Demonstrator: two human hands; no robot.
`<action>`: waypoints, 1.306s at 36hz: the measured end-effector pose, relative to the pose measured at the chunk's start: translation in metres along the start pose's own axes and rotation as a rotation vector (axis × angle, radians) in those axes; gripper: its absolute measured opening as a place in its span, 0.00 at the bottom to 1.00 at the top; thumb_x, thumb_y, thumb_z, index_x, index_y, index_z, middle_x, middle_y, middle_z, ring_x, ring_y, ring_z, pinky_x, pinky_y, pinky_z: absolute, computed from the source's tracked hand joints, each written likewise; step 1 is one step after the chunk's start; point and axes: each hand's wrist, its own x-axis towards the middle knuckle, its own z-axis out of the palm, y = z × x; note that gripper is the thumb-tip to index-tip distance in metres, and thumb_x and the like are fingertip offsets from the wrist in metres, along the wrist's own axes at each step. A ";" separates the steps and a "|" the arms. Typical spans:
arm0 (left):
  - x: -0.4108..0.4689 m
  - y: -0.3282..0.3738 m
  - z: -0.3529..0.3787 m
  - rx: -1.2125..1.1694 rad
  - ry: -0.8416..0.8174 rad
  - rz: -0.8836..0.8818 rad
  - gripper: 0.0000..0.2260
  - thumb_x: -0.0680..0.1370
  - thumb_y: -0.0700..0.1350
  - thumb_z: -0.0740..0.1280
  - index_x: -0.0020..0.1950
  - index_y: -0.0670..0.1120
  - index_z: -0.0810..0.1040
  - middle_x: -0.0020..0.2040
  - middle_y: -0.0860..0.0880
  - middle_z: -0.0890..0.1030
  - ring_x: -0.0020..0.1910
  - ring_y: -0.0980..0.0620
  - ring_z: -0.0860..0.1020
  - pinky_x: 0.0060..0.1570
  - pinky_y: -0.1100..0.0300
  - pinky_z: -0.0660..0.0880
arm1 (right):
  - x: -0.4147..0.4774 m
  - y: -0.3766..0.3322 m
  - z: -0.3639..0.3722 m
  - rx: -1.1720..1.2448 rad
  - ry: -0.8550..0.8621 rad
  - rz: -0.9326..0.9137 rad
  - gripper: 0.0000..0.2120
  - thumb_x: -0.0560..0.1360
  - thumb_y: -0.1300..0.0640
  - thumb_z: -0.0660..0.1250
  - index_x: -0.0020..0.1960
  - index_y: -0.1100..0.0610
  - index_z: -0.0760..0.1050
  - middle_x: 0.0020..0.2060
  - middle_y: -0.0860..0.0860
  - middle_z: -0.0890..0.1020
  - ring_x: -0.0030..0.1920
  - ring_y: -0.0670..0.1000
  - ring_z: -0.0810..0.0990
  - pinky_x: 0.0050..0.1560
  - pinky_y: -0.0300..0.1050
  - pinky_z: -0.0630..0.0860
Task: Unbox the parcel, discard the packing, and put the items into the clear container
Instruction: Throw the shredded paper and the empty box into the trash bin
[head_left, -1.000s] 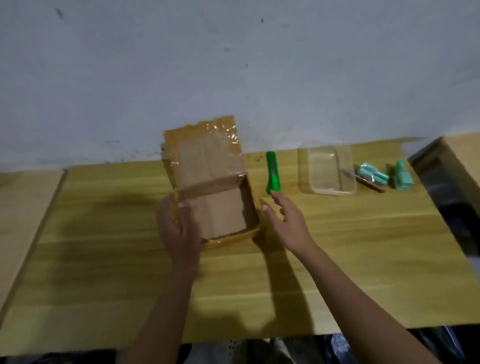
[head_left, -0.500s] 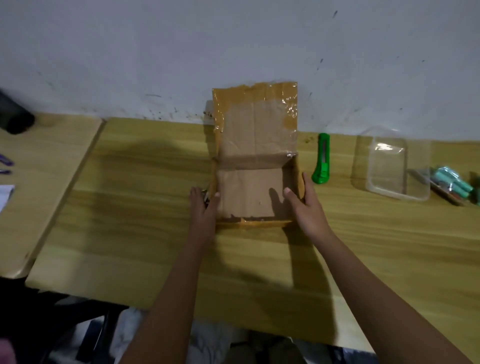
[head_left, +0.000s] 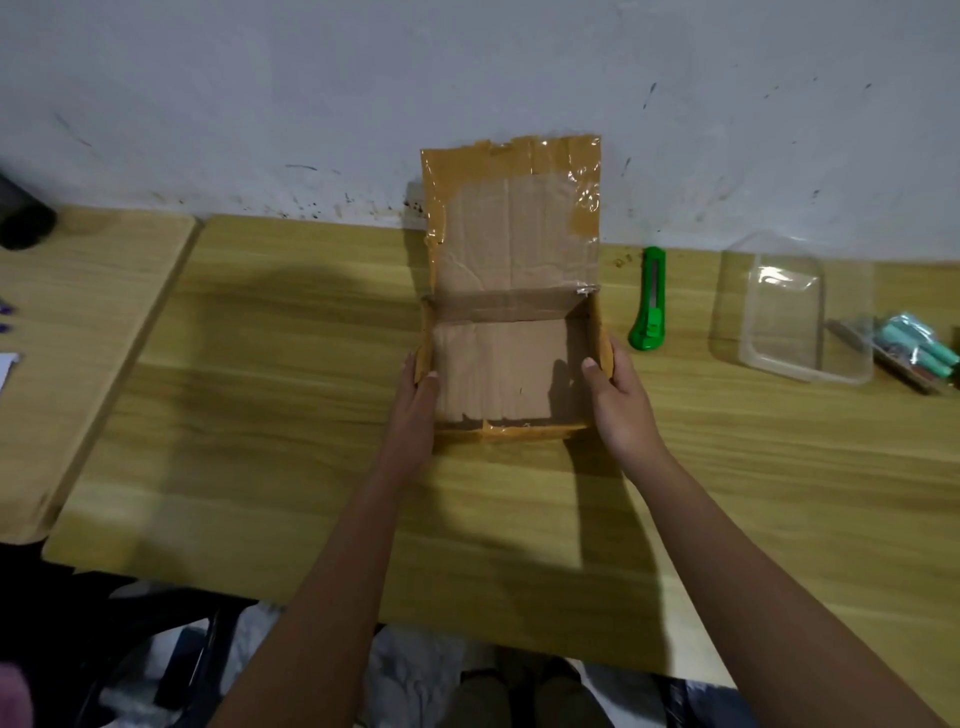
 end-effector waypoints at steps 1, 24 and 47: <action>-0.002 0.001 0.000 -0.019 0.001 -0.004 0.22 0.81 0.48 0.54 0.74 0.47 0.57 0.73 0.51 0.63 0.71 0.53 0.61 0.70 0.59 0.57 | 0.000 0.000 0.001 0.002 0.000 -0.002 0.23 0.80 0.55 0.55 0.75 0.52 0.56 0.72 0.52 0.66 0.71 0.52 0.64 0.71 0.47 0.61; -0.021 0.046 0.001 -0.016 -0.119 0.046 0.20 0.78 0.50 0.58 0.67 0.41 0.69 0.65 0.41 0.73 0.64 0.47 0.71 0.65 0.53 0.65 | -0.030 -0.008 -0.011 0.132 0.218 0.001 0.20 0.79 0.57 0.58 0.71 0.53 0.64 0.67 0.53 0.73 0.67 0.54 0.70 0.69 0.54 0.66; -0.259 0.058 0.322 0.204 -1.107 0.164 0.22 0.80 0.44 0.58 0.73 0.45 0.59 0.62 0.54 0.67 0.64 0.57 0.65 0.59 0.66 0.61 | -0.319 0.107 -0.281 0.454 1.307 0.155 0.18 0.77 0.58 0.62 0.66 0.50 0.71 0.58 0.51 0.79 0.59 0.52 0.77 0.61 0.53 0.74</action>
